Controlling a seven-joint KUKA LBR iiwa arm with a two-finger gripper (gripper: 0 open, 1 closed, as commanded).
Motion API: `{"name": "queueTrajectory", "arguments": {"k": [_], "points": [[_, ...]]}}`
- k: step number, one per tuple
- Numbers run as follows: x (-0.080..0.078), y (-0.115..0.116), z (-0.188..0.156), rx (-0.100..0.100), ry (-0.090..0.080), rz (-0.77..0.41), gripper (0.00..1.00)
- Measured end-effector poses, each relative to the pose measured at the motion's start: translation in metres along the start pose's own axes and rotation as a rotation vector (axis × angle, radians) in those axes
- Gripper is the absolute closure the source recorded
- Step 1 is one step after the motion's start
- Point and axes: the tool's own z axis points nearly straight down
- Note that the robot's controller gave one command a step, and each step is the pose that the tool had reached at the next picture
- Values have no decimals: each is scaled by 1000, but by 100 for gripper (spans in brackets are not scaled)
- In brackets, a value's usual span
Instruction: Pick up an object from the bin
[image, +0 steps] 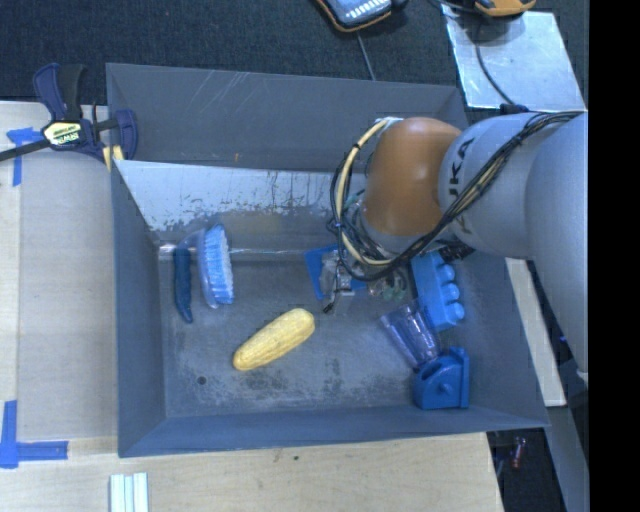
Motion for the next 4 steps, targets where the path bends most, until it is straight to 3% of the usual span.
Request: {"name": "queueTrajectory", "arguments": {"k": [1,2,3,4], "points": [[26,96,0,-1,-2,-58,100],[28,3,0,0,-7,47,100],[24,148,0,-9,-9,-96,100],[24,148,0,-9,-9,-95,100]]}}
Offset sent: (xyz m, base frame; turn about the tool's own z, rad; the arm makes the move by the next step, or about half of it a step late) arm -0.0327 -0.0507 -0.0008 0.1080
